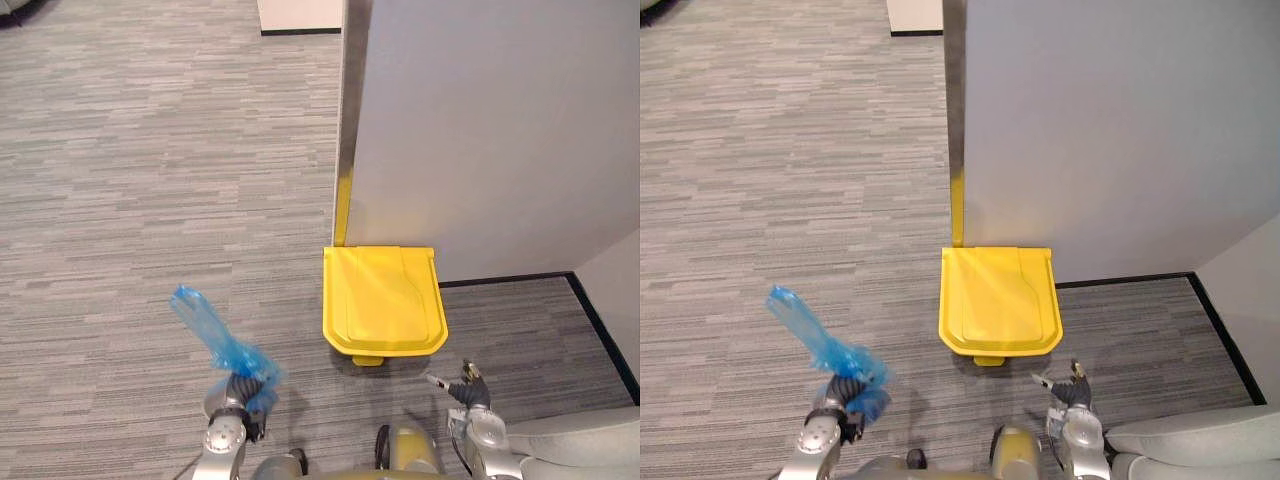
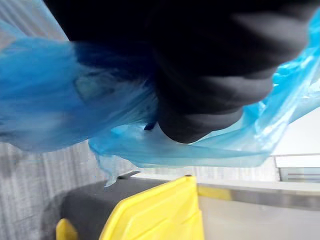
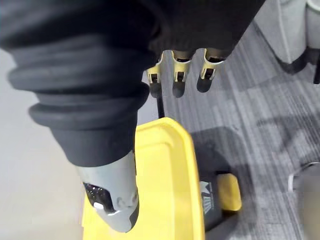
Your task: Gather rubbish on tea table into small bin, then transfer packed bag to large trash can.
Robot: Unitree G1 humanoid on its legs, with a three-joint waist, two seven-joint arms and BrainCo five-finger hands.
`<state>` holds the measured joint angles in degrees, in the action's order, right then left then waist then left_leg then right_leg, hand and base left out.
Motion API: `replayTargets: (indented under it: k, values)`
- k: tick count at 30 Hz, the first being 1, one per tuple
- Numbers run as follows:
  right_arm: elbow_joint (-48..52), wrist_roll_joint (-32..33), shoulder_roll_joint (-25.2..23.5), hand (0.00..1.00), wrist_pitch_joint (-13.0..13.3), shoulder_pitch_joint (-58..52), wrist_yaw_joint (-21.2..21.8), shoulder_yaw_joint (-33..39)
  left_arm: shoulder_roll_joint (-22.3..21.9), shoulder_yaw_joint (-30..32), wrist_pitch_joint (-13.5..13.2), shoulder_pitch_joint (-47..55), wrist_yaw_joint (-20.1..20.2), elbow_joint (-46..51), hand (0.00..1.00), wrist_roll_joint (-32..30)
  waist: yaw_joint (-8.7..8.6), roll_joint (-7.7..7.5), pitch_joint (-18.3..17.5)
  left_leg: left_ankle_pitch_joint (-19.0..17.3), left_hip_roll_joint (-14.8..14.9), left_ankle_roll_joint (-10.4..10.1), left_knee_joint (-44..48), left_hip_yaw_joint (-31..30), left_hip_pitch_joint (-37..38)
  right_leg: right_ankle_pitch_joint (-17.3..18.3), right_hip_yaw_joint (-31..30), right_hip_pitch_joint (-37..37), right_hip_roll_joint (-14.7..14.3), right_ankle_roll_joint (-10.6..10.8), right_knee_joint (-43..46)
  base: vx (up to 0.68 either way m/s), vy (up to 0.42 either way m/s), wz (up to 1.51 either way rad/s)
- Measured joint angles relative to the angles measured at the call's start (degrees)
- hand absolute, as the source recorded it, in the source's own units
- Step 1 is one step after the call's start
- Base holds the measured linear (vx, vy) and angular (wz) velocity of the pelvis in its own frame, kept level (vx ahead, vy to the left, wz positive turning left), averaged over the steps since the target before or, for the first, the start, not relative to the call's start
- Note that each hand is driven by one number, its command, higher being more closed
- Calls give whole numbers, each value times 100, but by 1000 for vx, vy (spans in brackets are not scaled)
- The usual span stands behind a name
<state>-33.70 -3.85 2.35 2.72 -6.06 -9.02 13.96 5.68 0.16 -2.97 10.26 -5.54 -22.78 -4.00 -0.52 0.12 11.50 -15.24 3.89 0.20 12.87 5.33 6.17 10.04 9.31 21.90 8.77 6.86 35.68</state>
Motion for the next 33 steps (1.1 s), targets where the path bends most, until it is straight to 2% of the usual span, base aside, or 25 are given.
replayTargets:
  k: [1, 2, 4, 5, 7, 9, 10, 12, 17, 18, 20, 22, 25, 29, 31, 33]
  values:
    - [96, 24, -10, 0, -6, -69, -56, 9, 131, -3, 0, -100, 2, 2, 100, 0, -23, -61, 60, -183, 1, 21, 203, -29, 94, -50, 19, 139, -76, 17, -502, 288, -41, 33]
    - [103, 120, -8, 0, -59, -69, -119, 113, 230, -2, -1, -358, -2, 9, 100, -2, -48, -170, 205, -410, -1, -8, 596, -48, 94, -345, 155, 139, -115, 25, -1470, 276, -78, 41]
    - [102, 156, 5, 0, -83, -139, -159, 197, 251, -2, -9, -519, -15, 37, 100, -5, -66, -227, 253, -698, 13, -72, 1042, -34, 21, -450, 191, -40, -113, -6, -1712, 208, -114, 52]
    - [106, 160, 87, 0, -88, -154, -206, 242, 183, 3, -21, -600, -60, 46, 100, -11, -37, -176, 285, -861, 121, -164, 1199, -36, 63, -582, 193, -108, -189, -44, -1731, 224, -106, 26]
    - [225, 226, 99, 0, -89, -45, -204, 381, 111, -28, -23, -656, -75, 55, 100, -16, -1, -7, 370, -737, 248, -124, 1208, 49, 34, -489, 257, -98, -248, -26, -1627, 265, -109, 10]
    - [430, 345, 34, 0, -85, -124, -200, 594, 94, -20, -23, -624, -75, 61, 100, -16, -15, 1, 373, -664, 297, -116, 1140, 133, 184, -372, 315, -80, -207, -190, -1286, 258, -124, 19]
    - [527, 432, 30, 0, -85, -172, -201, 786, 62, 20, -21, -624, -75, 85, 100, -16, 4, 18, 373, -676, 390, -122, 1085, 182, 330, -140, 323, -74, -258, -296, -1002, 226, -136, 3]
    - [709, 580, 37, 0, -70, -180, -208, 992, 35, 35, -21, -638, -70, 203, 100, -16, -2, 41, 374, -703, 522, -161, 959, 213, 378, -27, 389, -44, -366, -390, -946, 130, -105, -2]
    - [1276, 789, -87, 0, -47, -262, -409, 1307, -162, 41, -18, -430, -68, 458, 100, -16, -13, 51, 355, -716, 701, -186, 691, 660, 458, -216, 348, -4, -699, -535, -1276, 36, -57, -26]
    - [1361, 789, -143, 0, -35, -311, -486, 1311, -206, 46, -17, -334, -74, 522, 100, -16, -15, 60, 295, -746, 720, -223, 598, 816, 456, -299, 291, 71, -773, -606, -1346, -16, -22, -35]
    - [1435, 788, -211, 0, -35, -440, -522, 1308, -278, 48, -11, -232, -78, 529, 100, -18, -30, 120, 206, -898, 778, -378, 360, 945, 462, -364, 298, 202, -866, -607, -1391, -33, -12, -22]
    - [1436, 786, -343, 0, -45, -573, -531, 1304, -323, 50, 4, -175, -79, 517, 100, -17, -8, 83, 170, -921, 776, -411, 320, 999, 463, -418, 268, 245, -887, -642, -1406, -69, -27, -11]
    - [1428, 781, -425, 0, -47, -683, -441, 1162, -345, 48, 3, -19, -78, 516, 100, -17, -18, 92, 104, -913, 765, -417, 318, 1011, 462, -443, 250, 245, -883, -661, -1421, -50, -24, -2]
    - [1080, 768, -425, 0, -55, -503, -210, 426, -327, 41, 1, -2, -72, 446, 100, -15, 6, 91, 84, -869, 774, -374, 284, 996, 314, -664, 249, 246, -882, -650, -1733, -63, -32, 1]
    - [848, 763, -429, 0, -77, -320, -177, 66, -312, 27, 0, -3, -70, 401, 100, -14, 9, 100, 77, -791, 760, -465, 281, 905, 147, -783, 306, 257, -859, -655, -1945, -69, 0, 18]
    - [739, 762, -434, 0, -81, -138, -93, -270, -317, 7, -3, -9, -68, 401, 100, -13, 123, 99, 77, -706, 709, -484, 292, 860, -45, -946, 318, 304, -841, -654, -2164, -59, 12, 19]
